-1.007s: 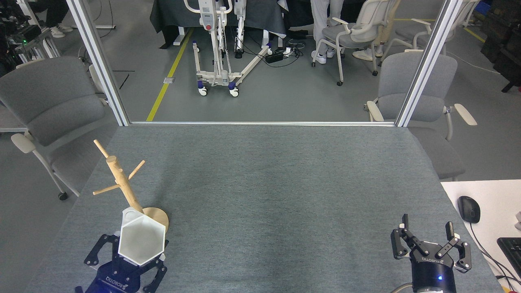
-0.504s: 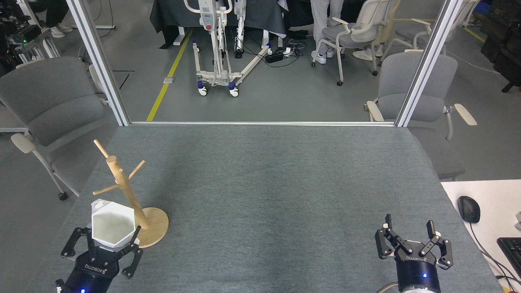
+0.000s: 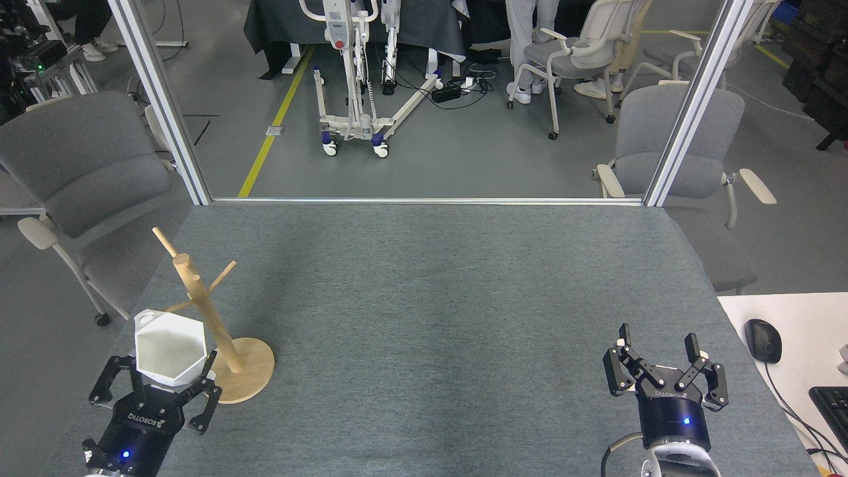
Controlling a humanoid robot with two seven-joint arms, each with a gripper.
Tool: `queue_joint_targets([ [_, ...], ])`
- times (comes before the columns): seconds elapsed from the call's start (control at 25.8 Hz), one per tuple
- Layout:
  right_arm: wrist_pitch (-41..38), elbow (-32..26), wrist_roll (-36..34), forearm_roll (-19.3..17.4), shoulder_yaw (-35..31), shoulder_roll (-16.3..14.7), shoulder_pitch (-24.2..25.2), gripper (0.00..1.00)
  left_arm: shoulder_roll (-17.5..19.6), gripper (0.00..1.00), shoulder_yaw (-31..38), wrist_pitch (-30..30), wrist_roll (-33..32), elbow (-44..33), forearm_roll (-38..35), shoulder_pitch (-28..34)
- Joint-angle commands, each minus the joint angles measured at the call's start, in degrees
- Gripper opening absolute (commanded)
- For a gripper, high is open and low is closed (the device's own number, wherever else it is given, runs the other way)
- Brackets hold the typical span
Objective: Hang cup on storage rack
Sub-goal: 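Carry the cup with the left gripper toward the wooden rack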
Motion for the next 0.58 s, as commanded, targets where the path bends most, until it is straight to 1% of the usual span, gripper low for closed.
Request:
queue_joint_targets([
  [0.0,-0.44,-0.02,6.66,-1.46,0.07,-0.7,-1.35,0.99,0.05,0.0,0.08,-0.1,0.01,0.49,0.01,-0.33],
  [0.08,-0.79,-0.02,9.91,-2.08,0.07,-0.88,-1.53,1.0,0.13,0.0,-0.01,-0.45,0.01,0.49,0.01,-0.33],
  [0.23,-1.49,0.07,10.44,-2.16,0.07,-0.26,-2.76,0.99,0.13,0.0,0.17,-4.23,0.01,0.49,0.01,-0.86],
  [0.27,-1.58,-0.02,10.44,-2.16,-0.01,-0.61,-2.85,0.99,0.13,0.0,0.17,-4.58,0.01,0.49,0.01,-0.86],
  [0.35,-1.93,0.07,10.52,-2.25,-0.01,-0.88,-3.2,1.0,0.13,0.0,0.17,-4.58,0.01,0.58,0.01,-0.86],
  [0.54,-0.7,0.24,10.61,-2.25,0.07,-0.26,-4.17,0.99,0.13,0.0,0.17,-4.58,-0.34,2.33,0.01,-2.44],
])
